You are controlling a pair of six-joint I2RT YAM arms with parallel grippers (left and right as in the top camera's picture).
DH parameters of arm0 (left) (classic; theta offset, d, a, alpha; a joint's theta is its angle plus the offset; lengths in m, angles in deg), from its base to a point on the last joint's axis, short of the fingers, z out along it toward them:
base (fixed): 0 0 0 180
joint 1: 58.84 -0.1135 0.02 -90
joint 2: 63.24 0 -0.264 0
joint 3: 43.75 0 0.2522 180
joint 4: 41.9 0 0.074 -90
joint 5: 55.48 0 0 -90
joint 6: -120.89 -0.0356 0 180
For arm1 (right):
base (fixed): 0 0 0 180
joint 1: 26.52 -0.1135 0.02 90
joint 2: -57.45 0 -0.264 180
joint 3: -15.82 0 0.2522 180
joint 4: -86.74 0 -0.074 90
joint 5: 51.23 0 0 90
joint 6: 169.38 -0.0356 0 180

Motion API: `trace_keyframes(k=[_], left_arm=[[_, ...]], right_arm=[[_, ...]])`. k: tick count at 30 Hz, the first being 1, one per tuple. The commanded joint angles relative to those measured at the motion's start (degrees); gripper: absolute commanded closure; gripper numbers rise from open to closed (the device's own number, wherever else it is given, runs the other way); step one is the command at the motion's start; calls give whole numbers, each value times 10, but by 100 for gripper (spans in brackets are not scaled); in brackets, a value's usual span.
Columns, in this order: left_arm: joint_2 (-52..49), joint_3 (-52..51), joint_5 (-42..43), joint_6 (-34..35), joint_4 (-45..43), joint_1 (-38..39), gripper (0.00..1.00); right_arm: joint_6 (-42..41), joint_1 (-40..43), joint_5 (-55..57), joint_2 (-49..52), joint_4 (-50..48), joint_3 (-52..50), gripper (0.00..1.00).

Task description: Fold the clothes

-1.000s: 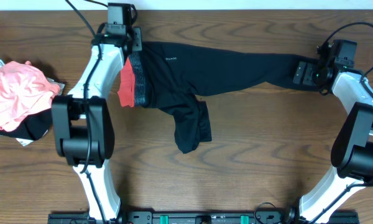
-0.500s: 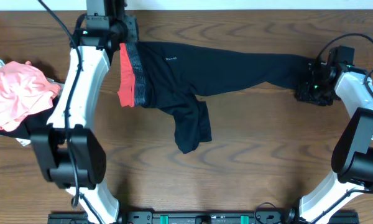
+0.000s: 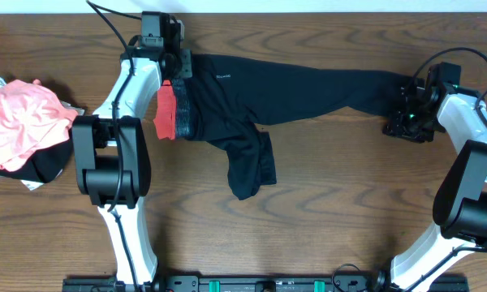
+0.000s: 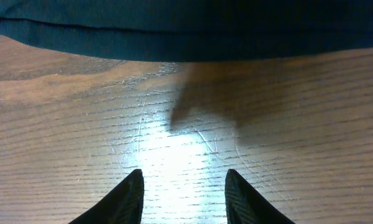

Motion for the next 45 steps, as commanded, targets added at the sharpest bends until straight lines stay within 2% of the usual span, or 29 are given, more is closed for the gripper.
trace_keyframes(k=[1,8,12,19,21,24,26,45], left_arm=[[-27,2,-35,-4,0,-3,70],[-64,2,-46,-6,-5,-9,70],[-68,2,-113,-5,-14,-14,70],[-68,2,-123,-3,-3,-20,69],[-68,2,-118,-3,5,-20,69],[-68,2,-118,-3,24,-20,70],[-68,2,-118,-3,35,-20,69],[-68,2,-118,-3,63,-20,69]], right_arm=[[5,1,-7,-13,4,5,60],[5,1,-7,-13,6,5,60],[5,1,-7,-13,2,5,59],[9,1,-7,-13,-94,5,55],[10,1,-7,-13,-122,5,59],[9,1,-8,-13,-187,5,87],[7,1,-17,-10,-224,5,98],[-1,1,-19,115,-305,5,96]])
